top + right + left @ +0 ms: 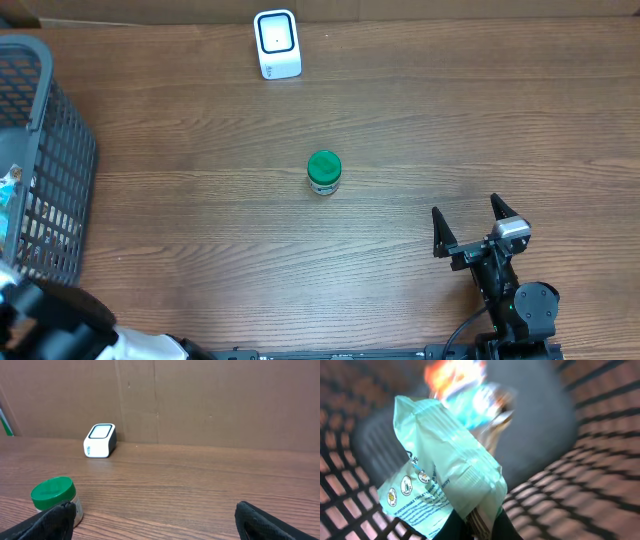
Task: Scan the item barcode
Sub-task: 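Reach into the basket and grasp the mint-green wipes pack, left gripper, then carry the wipes pack out and set it left of the jar, then return the left gripper into the basket and grasp a Kleenex pack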
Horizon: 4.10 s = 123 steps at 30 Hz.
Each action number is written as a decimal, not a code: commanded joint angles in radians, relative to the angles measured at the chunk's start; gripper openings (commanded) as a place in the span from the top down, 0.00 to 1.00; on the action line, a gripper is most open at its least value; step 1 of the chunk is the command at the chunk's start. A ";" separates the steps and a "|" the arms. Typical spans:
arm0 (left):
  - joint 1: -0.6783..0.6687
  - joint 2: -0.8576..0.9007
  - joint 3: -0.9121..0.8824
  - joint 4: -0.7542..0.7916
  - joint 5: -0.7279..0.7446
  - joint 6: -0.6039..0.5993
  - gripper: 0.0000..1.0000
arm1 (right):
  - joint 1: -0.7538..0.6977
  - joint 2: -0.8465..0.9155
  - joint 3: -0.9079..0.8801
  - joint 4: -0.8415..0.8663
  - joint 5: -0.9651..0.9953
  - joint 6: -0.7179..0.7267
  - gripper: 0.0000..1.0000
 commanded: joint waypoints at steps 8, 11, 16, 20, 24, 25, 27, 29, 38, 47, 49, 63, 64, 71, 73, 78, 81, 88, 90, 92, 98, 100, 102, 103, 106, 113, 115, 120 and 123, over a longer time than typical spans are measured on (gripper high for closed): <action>-0.136 -0.306 0.113 0.006 0.197 -0.043 0.96 | -0.002 -0.010 -0.011 0.005 -0.005 0.004 0.00; -0.247 -0.366 0.113 -0.030 0.175 -0.035 0.96 | -0.002 -0.010 -0.011 0.005 -0.005 0.004 0.00; -0.496 -0.391 0.111 -0.136 0.106 0.018 0.96 | -0.002 -0.010 -0.011 0.005 -0.005 0.004 0.00; -0.707 -0.367 0.048 -0.196 0.020 0.032 0.96 | -0.002 -0.010 -0.011 0.005 -0.005 0.004 0.00; -0.884 -0.335 -0.089 -0.166 -0.016 0.032 0.96 | -0.002 -0.010 -0.011 0.005 -0.005 0.004 0.00; -0.917 -0.326 -0.124 -0.145 -0.025 0.032 0.96 | -0.002 -0.010 -0.011 0.005 -0.005 0.004 0.00; -0.989 -0.301 -0.209 -0.087 -0.039 0.032 0.96 | -0.002 -0.010 -0.011 0.005 -0.005 0.004 0.00; -1.049 -0.270 -0.283 -0.031 -0.039 0.035 0.96 | -0.002 -0.010 -0.011 0.005 -0.004 0.004 0.00; -1.179 -0.037 -0.432 0.134 -0.038 -0.010 0.96 | -0.002 -0.010 -0.011 0.005 -0.005 0.004 0.00; -1.193 0.091 -0.432 0.204 0.069 -0.037 0.96 | -0.002 -0.010 -0.011 0.005 -0.005 0.004 0.00; -1.200 0.094 -0.432 0.215 0.075 -0.056 0.96 | -0.002 -0.010 -0.011 0.005 -0.005 0.004 0.00; -1.230 0.095 -0.433 0.229 0.074 -0.176 0.78 | -0.002 -0.010 -0.011 0.005 -0.005 0.004 0.00; -1.231 0.095 -0.433 0.230 0.074 -0.184 0.72 | -0.002 -0.010 -0.011 0.005 -0.004 0.004 0.00; -1.231 0.095 -0.432 0.245 0.074 -0.193 0.45 | -0.002 -0.010 -0.011 0.005 -0.005 0.004 0.00; -1.230 0.093 -0.431 0.248 0.066 -0.193 0.44 | -0.002 -0.010 -0.011 0.005 -0.004 0.004 0.00; -1.213 0.080 -0.385 0.233 0.065 -0.188 0.44 | -0.002 -0.010 -0.011 0.005 -0.005 0.004 0.00; -1.202 0.060 -0.314 0.195 0.054 -0.171 0.44 | -0.002 -0.010 -0.011 0.005 -0.005 0.004 0.00; -1.180 0.003 -0.061 0.033 0.006 -0.101 0.37 | -0.002 -0.010 -0.011 0.005 -0.005 0.004 0.00; -1.161 -0.012 0.021 -0.023 0.006 -0.082 0.33 | -0.002 -0.010 -0.011 0.005 -0.004 0.004 0.00; -1.130 -0.028 0.102 -0.082 0.006 -0.064 0.32 | -0.002 -0.010 -0.011 0.005 -0.004 0.004 0.00; -0.974 -0.086 0.314 -0.214 0.007 -0.049 0.23 | -0.002 -0.010 -0.011 0.005 -0.005 0.004 0.00; -0.910 -0.107 0.368 -0.240 0.014 -0.050 0.21 | -0.002 -0.010 -0.011 0.005 -0.005 0.004 0.00; -0.848 -0.129 0.406 -0.256 0.014 -0.050 0.20 | -0.002 -0.010 -0.011 0.005 -0.005 0.004 0.00; -0.813 -0.142 0.420 -0.260 0.014 -0.050 0.20 | -0.002 -0.010 -0.011 0.005 -0.005 0.004 0.00; -0.713 -0.182 0.429 -0.262 0.014 -0.051 0.20 | -0.002 -0.010 -0.011 0.005 -0.005 0.004 0.00; -0.452 -0.225 0.428 -0.238 0.014 -0.092 0.18 | -0.002 -0.010 -0.011 0.005 -0.005 0.003 0.00; -0.378 -0.223 0.428 -0.225 0.014 -0.118 0.18 | -0.002 -0.010 -0.011 0.005 -0.005 0.004 0.00; -0.225 -0.217 0.428 -0.220 0.015 -0.186 0.18 | -0.002 -0.010 -0.011 0.005 -0.004 0.004 0.00; -0.161 -0.204 0.420 -0.217 0.004 -0.183 0.19 | -0.002 -0.010 -0.011 0.005 -0.005 0.004 0.00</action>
